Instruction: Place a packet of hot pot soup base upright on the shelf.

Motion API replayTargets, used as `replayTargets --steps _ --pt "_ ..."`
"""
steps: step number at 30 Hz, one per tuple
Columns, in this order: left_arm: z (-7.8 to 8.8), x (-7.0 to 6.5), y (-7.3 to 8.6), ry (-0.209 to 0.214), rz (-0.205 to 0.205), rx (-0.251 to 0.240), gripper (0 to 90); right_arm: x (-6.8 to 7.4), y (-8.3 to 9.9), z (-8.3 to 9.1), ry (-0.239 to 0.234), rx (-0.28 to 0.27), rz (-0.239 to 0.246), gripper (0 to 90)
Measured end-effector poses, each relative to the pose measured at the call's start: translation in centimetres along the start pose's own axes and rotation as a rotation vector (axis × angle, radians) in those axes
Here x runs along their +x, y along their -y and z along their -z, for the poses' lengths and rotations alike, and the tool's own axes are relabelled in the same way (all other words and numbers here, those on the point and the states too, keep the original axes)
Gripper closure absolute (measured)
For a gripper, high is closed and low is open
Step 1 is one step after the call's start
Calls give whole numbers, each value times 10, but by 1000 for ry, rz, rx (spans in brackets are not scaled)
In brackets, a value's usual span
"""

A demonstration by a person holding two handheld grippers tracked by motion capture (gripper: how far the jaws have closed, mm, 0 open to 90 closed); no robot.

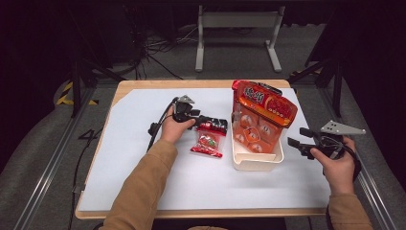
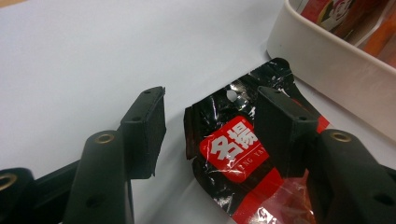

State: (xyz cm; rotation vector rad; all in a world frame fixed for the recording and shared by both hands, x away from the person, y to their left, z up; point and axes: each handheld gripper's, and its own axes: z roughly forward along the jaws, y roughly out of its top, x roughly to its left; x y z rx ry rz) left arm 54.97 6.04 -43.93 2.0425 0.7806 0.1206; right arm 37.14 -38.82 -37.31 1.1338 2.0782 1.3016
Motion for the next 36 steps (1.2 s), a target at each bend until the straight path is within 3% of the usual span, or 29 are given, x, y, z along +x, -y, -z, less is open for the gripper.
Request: replayTargets --steps 6,18,22,26,30,36 --pt "-4 0 3 -13 -5 25 469 0 0 -1 0 3 1 302" --pt "-11 -1 6 10 -15 54 559 0 0 -1 3 -3 -4 300" --pt "-10 -3 6 23 -13 52 639 0 0 -1 5 -4 0 301" --pt "-6 -3 5 3 -14 69 729 -1 0 -2 -3 -2 -8 302" --pt "-4 -3 5 10 -15 78 857 -1 0 -2 -3 0 -6 311" --pt "-5 -4 5 27 0 89 899 -1 0 -2 -6 1 -6 318"
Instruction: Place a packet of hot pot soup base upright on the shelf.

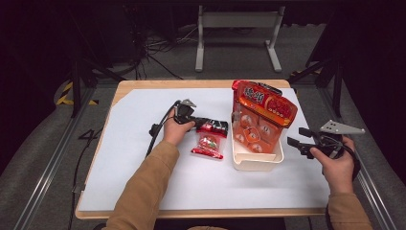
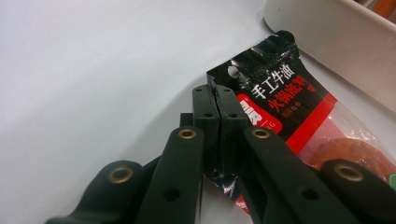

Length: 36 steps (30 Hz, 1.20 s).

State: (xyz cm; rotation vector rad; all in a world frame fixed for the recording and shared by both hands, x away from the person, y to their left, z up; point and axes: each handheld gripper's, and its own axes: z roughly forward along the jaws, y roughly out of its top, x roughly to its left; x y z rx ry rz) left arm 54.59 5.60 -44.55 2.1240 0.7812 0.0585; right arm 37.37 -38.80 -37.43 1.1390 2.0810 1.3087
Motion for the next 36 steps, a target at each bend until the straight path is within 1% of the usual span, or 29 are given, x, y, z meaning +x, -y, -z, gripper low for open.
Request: replayTargets --steps 3,5,6,10,14,15,20,21,26,29,30,31,32,33,36 --pt "2 -2 -1 -1 1 -2 900 0 0 0 0 1 1 322" --pt "7 -4 -3 6 12 -2 900 0 0 0 0 0 0 325" --pt "7 -4 -3 6 12 -2 900 0 0 0 0 0 0 325" --pt "18 -6 -4 21 26 -39 900 -1 0 1 0 -3 -1 327" --pt "28 -12 -6 15 5 -64 900 -1 -1 -1 -5 -3 -3 328" --pt "31 -14 -7 17 8 -74 900 -1 -1 -1 -6 -1 -1 328" --pt "46 -21 -10 35 -9 -106 900 -1 -2 -3 -8 -1 -3 328" --pt "50 -23 -11 42 -6 -114 900 -1 -2 -3 -10 -1 -3 328" --pt "64 -35 -14 62 -27 -154 900 -3 -2 -3 -7 -5 -8 328" --pt "73 -44 -16 79 -51 -177 900 -3 -2 -3 -7 -7 -10 328" --pt "77 -48 -17 80 -71 -185 900 -3 -2 -3 -6 -8 -9 328" --pt "77 -48 -17 80 -71 -185 900 -3 -2 -3 -6 -8 -9 328" --pt "81 -52 -18 83 -75 -193 900 -3 -2 -3 -6 -9 -10 329" --pt "87 -57 -19 92 -92 -206 900 -3 -2 -2 -6 -10 -9 328" --pt "96 -66 -20 105 -118 -228 900 -4 -2 -2 -5 -12 -8 329"
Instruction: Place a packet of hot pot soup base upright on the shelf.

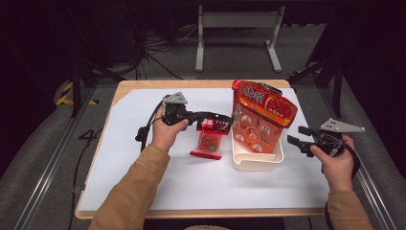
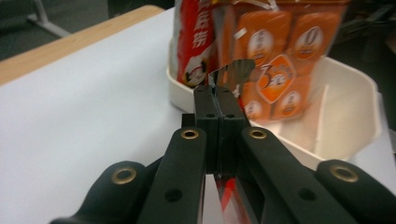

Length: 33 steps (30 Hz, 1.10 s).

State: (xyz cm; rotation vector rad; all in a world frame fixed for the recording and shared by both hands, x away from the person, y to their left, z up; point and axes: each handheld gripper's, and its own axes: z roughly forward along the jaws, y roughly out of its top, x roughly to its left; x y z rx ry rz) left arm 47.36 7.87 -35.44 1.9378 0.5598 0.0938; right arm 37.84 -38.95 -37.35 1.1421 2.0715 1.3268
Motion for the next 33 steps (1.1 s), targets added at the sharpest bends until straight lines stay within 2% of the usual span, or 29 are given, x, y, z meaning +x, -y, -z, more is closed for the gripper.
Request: replayTargets --steps 2,7,15,19,23,27,33 --pt "2 -3 -1 11 -2 -8 900 0 0 0 0 1 0 330" --pt "12 -16 -8 32 -37 -36 900 0 0 1 1 -3 2 330" --pt "22 -24 -12 38 -72 -68 900 -2 1 1 -1 -7 -3 330" --pt "27 -27 -14 81 -83 -102 900 -3 1 1 -3 -11 -4 330" --pt "31 -34 -17 130 -116 -145 900 -3 1 2 -5 -15 -7 330" --pt "34 -40 -20 138 -136 -166 900 -3 1 2 -8 -15 -4 329" --pt "40 -52 -28 180 -158 -209 900 -2 1 2 -9 -16 -5 329"
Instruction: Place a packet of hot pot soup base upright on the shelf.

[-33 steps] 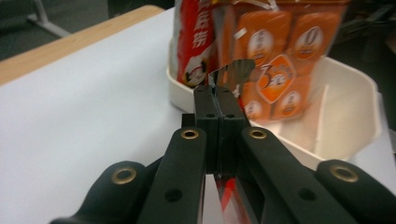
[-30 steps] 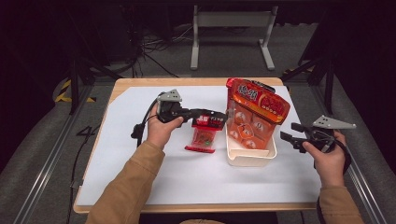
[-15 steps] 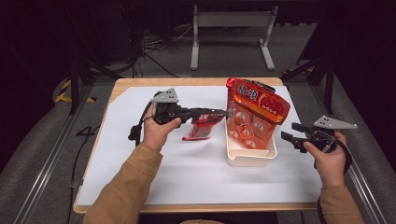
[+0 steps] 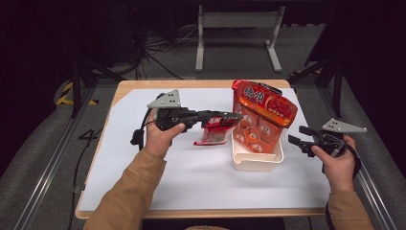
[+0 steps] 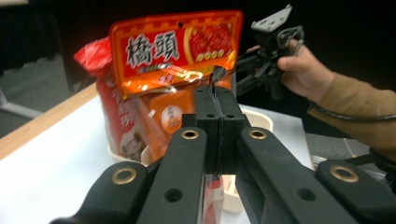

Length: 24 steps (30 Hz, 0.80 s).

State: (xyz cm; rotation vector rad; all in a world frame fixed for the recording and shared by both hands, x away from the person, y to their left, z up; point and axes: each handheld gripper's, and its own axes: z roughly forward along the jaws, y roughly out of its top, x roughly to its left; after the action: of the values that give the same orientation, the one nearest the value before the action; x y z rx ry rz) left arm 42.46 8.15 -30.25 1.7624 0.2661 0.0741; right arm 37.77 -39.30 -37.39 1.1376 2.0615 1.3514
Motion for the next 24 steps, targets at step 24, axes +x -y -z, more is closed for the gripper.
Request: replayTargets --steps 24 --pt "-21 -22 -19 103 -46 -50 900 -2 1 2 5 -2 1 332"
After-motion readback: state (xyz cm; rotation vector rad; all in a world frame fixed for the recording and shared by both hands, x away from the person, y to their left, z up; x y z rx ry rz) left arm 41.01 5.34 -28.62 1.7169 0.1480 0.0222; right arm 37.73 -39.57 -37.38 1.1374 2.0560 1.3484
